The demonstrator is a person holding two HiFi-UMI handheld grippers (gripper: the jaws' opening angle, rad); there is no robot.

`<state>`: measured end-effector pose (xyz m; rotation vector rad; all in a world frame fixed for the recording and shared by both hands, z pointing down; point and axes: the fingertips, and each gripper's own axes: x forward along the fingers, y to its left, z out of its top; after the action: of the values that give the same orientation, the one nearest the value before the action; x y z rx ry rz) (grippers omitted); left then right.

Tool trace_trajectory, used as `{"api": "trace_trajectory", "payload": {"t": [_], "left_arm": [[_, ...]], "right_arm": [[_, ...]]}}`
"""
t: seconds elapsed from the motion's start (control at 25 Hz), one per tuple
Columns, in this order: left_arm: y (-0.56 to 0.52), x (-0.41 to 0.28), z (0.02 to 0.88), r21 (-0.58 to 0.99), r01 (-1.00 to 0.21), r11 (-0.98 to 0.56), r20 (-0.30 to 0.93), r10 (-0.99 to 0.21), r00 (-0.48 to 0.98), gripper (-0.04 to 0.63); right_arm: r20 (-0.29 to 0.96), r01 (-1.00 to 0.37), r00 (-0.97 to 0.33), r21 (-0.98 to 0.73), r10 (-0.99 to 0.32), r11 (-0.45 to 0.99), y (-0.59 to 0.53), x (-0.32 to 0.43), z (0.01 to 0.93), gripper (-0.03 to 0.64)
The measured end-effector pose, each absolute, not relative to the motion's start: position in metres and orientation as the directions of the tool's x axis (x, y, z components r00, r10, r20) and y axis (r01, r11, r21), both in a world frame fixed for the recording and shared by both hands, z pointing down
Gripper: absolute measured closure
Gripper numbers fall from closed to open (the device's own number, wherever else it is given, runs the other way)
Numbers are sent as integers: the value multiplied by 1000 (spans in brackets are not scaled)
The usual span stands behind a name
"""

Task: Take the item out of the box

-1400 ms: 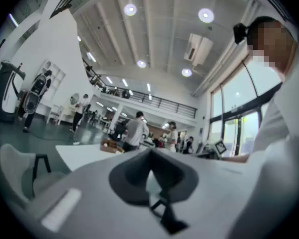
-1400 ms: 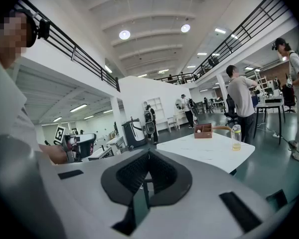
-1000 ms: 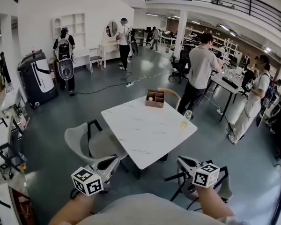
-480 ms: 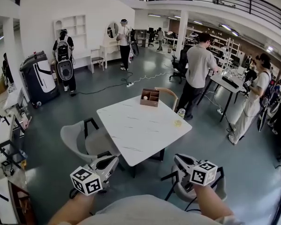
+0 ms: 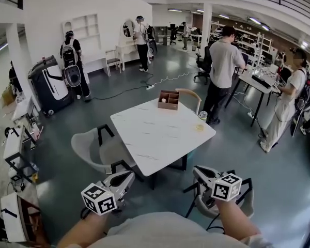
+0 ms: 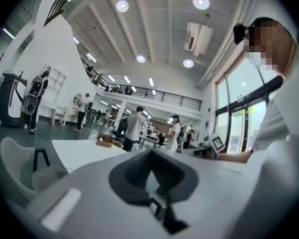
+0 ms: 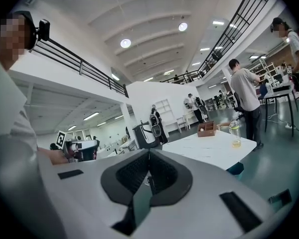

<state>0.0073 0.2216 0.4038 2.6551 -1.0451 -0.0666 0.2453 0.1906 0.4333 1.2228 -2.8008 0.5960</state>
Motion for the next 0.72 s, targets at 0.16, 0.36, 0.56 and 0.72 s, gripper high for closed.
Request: {"api": "trace_trajectory", "payload": {"t": [0.16,0.36,0.56,0.72], "left_arm": [[213,6,408,290,-656,-697,63,-670,739,595],[189,4,412,302,-624,-721,49,-642,765,597],[148,-10,416,313,-575,-756,25,-598,801,595],[102,-31,416,308,-537,-786,17,-560,829,597]], "right_arm": [[183,-716,-686,-344,-704,608,185,244,440,609],[204,-737,-666,-333,-718,589,168,238,440,609],[222,-780,-615,-313,-757,542,138,230,439,609],[227,-809,-573,-309,-788,499,103,209,437,609]]}}
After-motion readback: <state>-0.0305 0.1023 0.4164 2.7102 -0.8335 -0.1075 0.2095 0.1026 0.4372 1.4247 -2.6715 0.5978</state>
